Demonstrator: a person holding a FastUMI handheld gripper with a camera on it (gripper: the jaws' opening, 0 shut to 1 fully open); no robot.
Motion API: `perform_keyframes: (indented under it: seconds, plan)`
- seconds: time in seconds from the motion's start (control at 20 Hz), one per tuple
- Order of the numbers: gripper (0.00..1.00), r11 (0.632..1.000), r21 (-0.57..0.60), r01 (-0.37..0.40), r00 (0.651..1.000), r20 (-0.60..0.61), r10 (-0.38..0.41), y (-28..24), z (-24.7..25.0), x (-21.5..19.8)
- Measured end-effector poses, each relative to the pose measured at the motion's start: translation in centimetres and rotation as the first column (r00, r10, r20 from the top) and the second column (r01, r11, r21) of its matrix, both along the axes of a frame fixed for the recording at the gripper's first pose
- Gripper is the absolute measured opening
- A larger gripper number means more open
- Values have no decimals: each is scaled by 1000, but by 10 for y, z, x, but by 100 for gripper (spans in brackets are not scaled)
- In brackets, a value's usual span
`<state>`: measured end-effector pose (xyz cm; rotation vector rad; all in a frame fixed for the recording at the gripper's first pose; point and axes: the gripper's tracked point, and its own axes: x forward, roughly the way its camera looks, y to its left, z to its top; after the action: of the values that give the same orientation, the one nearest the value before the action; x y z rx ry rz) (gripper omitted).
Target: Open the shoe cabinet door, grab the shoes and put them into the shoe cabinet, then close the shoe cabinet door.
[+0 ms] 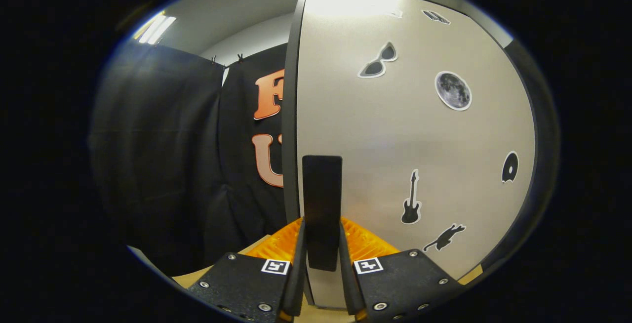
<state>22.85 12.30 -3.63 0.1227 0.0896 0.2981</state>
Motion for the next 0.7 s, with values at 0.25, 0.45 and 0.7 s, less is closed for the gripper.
perform_keyframes:
  seconds: [0.25, 0.45, 0.7]
  plan:
    - [30, 999, 7, 54, 998, -36, -54, -2, -1, -5]
    - [28, 996, 9, 92, 995, -31, -91, -6, 1, -14]
    - [28, 991, -22, 129, 990, -51, -130, -11, 1, -24]
